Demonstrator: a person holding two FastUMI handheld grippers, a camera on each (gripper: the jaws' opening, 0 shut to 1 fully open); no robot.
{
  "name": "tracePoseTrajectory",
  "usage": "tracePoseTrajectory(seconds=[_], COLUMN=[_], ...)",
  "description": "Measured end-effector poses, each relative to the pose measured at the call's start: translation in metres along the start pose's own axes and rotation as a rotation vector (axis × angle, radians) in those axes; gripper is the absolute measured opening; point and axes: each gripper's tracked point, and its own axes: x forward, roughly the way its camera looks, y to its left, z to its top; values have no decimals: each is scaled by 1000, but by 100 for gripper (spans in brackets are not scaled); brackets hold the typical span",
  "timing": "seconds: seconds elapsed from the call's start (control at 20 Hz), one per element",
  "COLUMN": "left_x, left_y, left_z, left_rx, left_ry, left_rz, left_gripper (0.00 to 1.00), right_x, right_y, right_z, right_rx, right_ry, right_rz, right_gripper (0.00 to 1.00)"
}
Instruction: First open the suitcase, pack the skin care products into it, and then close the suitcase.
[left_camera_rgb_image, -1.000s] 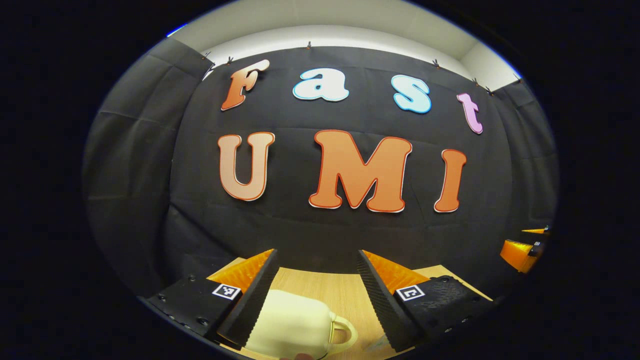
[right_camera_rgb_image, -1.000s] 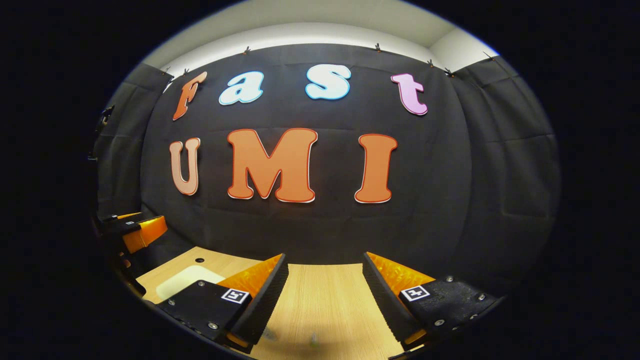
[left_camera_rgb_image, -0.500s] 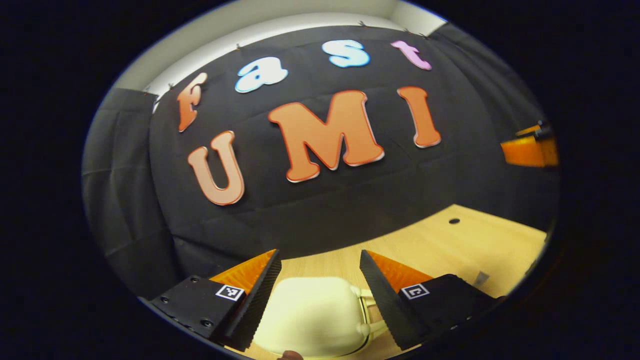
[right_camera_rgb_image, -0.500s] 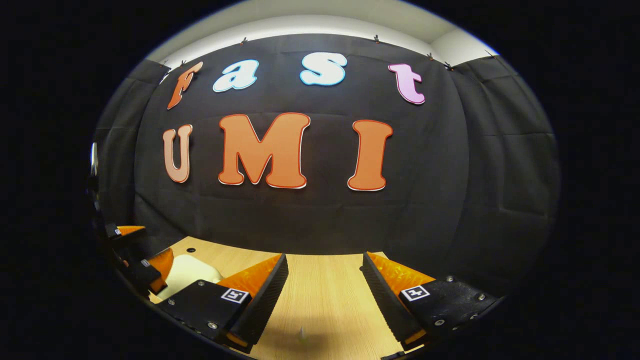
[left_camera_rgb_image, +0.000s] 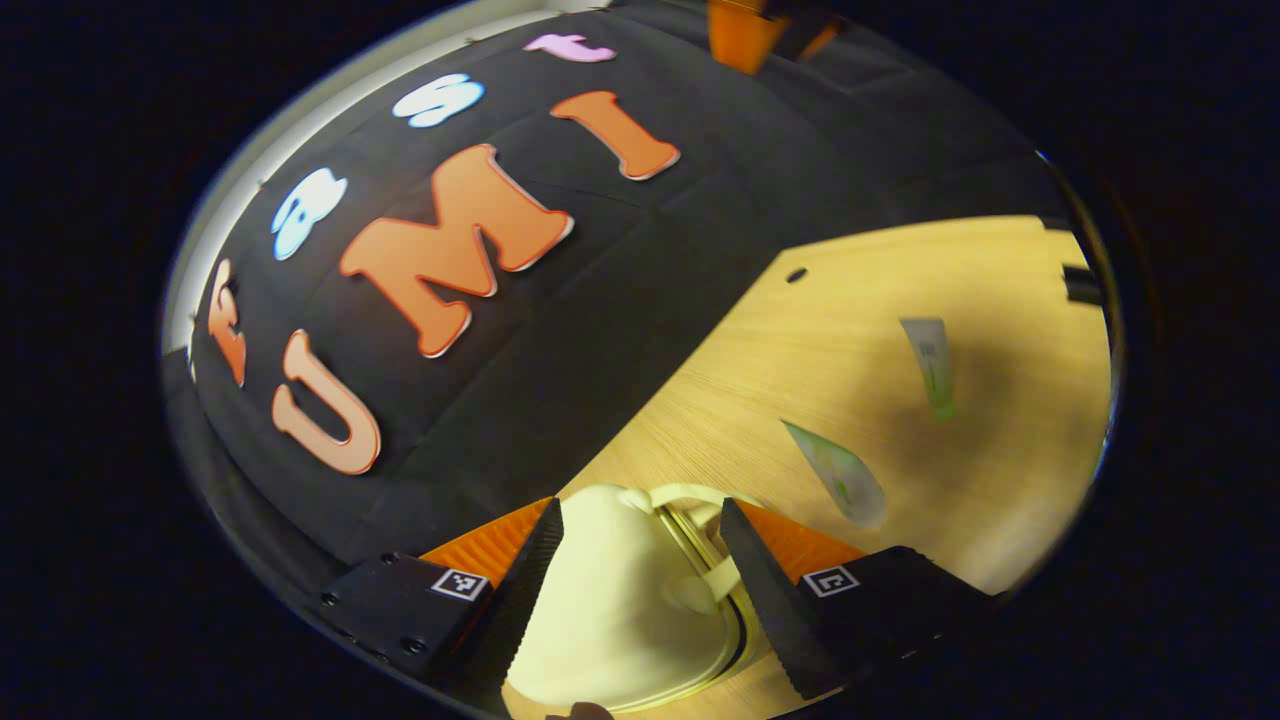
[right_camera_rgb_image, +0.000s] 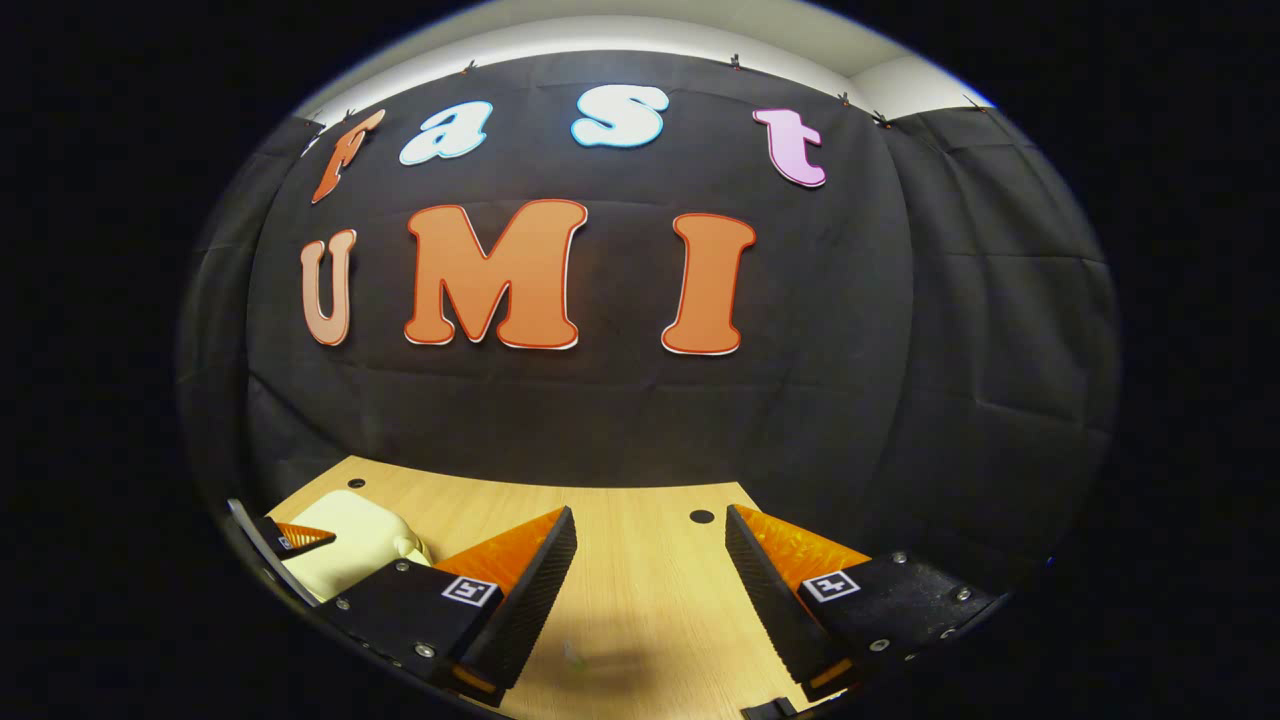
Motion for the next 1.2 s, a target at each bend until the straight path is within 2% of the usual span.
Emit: tracePoseTrajectory(seconds=[0.2, 0.65, 0.9, 1.0, 1.05, 1.1, 1.2], left_x=[16, 43, 56, 60, 59, 60, 62], left_y=[-28, -26, -33, -39, -43, -51, -53], left_z=[-20, -53, -51, -54, -54, -56, -59], left_rx=[162, 211, 256, 261, 268, 278, 317], left_ry=[49, 225, 254, 277, 290, 304, 356], left_rz=[-53, -62, -83, -95, -97, -126, -133], left_gripper=[98, 98, 97, 80, 60, 53, 22], right_x=[-1, 4, 10, 11, 12, 12, 13], right_y=[-17, -39, -36, -36, -36, -37, -38], right_z=[-12, -37, -38, -39, -38, -39, -40], right_rx=[-3, 11, 12, 9, 8, 9, 11], right_ry=[35, 114, 121, 126, 128, 130, 132], right_rz=[-31, -51, -31, -22, -18, -15, -7], right_gripper=[95, 95, 95, 95, 95, 95, 95])
